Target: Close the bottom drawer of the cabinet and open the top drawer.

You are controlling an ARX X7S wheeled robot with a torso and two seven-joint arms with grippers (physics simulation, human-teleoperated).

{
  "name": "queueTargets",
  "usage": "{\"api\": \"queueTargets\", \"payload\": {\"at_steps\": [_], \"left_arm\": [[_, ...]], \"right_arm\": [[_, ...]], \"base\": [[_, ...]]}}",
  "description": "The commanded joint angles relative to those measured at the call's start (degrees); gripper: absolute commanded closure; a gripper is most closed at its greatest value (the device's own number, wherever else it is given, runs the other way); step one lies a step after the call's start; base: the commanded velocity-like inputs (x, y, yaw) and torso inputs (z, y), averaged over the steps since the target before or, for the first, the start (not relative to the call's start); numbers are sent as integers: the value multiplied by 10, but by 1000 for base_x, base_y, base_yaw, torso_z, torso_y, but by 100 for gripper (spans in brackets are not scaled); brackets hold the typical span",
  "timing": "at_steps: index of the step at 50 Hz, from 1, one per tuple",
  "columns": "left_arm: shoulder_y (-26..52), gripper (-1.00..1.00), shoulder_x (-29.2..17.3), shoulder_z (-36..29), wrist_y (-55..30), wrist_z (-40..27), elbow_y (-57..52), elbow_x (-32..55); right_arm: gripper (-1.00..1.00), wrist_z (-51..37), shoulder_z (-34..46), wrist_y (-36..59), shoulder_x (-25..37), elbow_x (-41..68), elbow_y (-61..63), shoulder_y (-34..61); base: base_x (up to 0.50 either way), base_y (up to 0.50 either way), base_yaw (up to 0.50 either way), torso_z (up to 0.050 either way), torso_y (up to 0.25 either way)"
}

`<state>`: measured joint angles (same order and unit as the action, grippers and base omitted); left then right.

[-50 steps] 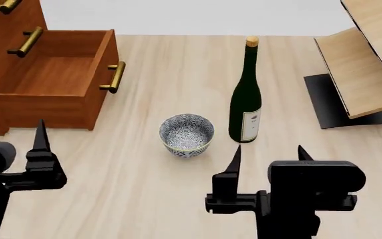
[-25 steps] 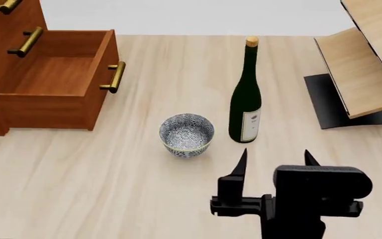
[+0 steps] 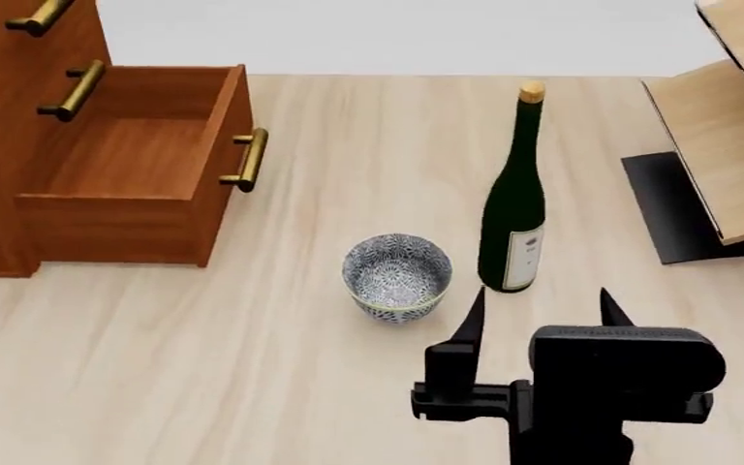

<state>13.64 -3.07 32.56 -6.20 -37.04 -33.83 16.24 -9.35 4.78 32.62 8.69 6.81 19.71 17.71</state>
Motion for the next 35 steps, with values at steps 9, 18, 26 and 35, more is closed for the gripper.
{"api": "queueTargets", "payload": {"at_steps": [9, 18, 26, 35], "left_arm": [[-25, -100, -10, -11, 43, -18, 11, 2], [-24, -100, -20, -17, 29, -31, 0, 7], [-24, -100, -28, -22, 24, -38, -4, 11], [-27, -100, -34, -27, 25, -44, -4, 12]], "right_arm": [[-100, -12, 12, -13, 7, -3, -6, -2], [-100, -15, 15, -22, 11, -3, -14, -3], [-100, -16, 17, -21, 13, 1, -12, -3], [-100, -19, 19, -22, 16, 4, -14, -3]], "base": [[163, 362, 0, 0, 0], [165, 369, 0, 0, 0], [165, 371, 0, 0, 0], [163, 371, 0, 0, 0]]}}
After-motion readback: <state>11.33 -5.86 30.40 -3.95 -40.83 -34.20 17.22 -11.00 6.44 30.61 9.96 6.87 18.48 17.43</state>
